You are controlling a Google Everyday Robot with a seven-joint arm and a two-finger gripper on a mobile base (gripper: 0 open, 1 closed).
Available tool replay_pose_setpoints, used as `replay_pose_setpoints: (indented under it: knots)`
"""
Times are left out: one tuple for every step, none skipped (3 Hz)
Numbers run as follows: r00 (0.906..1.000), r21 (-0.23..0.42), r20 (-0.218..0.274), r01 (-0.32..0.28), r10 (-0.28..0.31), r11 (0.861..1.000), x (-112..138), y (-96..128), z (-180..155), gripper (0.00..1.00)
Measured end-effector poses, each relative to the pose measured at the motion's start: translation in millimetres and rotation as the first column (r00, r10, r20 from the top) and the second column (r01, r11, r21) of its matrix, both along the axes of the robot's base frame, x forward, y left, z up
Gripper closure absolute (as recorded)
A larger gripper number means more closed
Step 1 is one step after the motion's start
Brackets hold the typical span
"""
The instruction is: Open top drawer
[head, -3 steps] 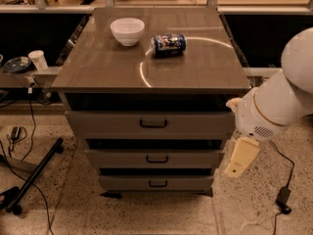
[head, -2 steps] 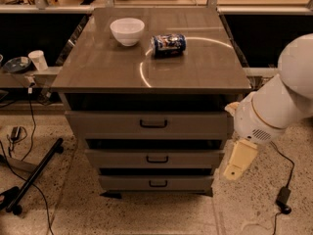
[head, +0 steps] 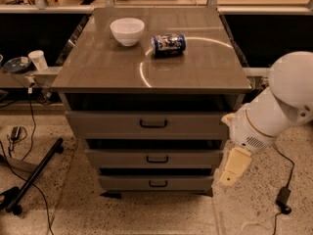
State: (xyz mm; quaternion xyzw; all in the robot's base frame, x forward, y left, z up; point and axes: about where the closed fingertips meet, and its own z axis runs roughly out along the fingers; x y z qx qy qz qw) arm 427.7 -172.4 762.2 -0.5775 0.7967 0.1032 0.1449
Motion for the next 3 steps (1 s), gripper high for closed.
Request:
replay_pose_setpoints:
  knots:
    - [0.9987,0.014,-0.050,0.013,-0.012,1.000,8.1,-0.8,-27.9,0.00]
    - [0.9988,0.013,-0.048,0.013,-0.012,1.000,8.2,-0.6,-27.8,0.00]
    - [0.9996,-0.011,0.021,0.020,-0.019,1.000,7.4,1.3,-26.6,0.00]
